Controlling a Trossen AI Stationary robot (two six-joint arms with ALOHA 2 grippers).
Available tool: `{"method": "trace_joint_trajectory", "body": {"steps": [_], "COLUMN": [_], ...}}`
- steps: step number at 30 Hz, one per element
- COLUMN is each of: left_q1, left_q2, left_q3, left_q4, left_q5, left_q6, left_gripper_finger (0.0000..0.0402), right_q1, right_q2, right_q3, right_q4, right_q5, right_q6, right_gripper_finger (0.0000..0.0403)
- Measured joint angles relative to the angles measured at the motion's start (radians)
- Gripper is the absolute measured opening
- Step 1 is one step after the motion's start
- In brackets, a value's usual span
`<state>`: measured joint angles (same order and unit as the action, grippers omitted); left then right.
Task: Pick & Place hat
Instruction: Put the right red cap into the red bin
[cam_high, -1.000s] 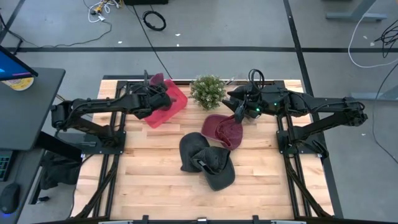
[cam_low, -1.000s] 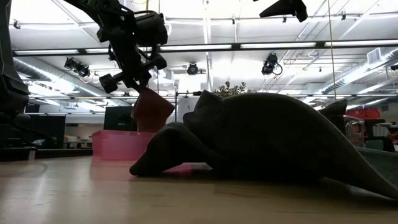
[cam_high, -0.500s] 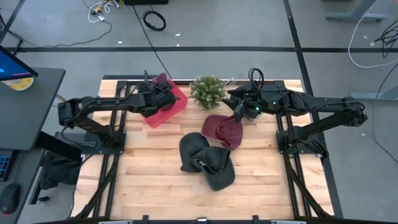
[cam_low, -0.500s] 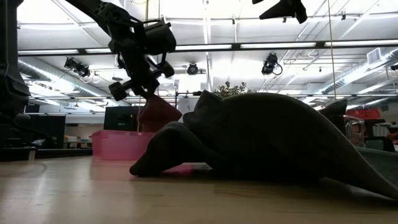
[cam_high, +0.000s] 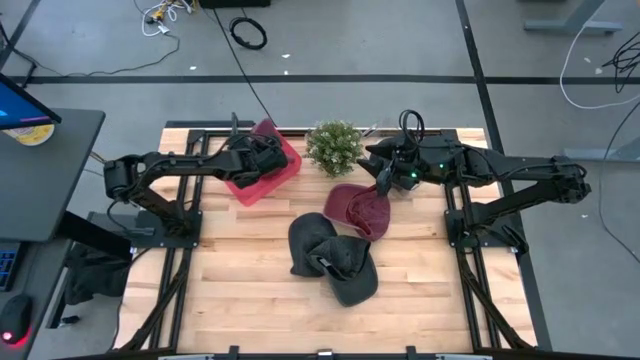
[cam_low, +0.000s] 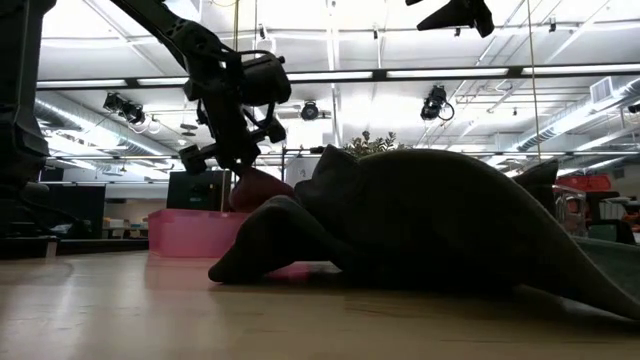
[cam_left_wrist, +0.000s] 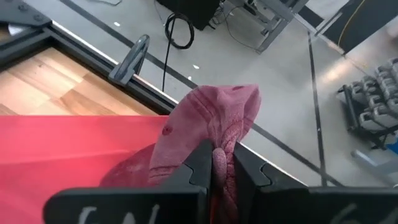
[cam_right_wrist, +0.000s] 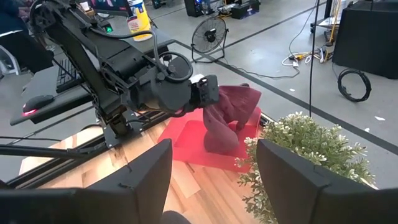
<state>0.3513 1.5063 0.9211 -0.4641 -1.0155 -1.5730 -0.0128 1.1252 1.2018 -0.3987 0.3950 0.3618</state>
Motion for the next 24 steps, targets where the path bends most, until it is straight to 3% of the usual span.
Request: {"method": "trace_joint_trajectory", "body": {"steps": [15,24], "left_q1": [0.014,0.017], "left_q2": [0.0,0.0], "left_q3": [0.0,0.0], "left_q4": [0.002,0.132], "left_q5": [-0.011,-0.012], "left_q6": [0.044,0.065], "left_gripper_finger": [0.0037,0.0116], "right_q1": [0.0,0.0], "right_q2": [0.0,0.0], "right_q3": [0.0,0.0], "right_q4": [-0.001,-0.002], "right_q5": [0.0,-0.001], "right_q6": [0.0,0.0], "right_gripper_finger": [0.0236,0.0236]}}
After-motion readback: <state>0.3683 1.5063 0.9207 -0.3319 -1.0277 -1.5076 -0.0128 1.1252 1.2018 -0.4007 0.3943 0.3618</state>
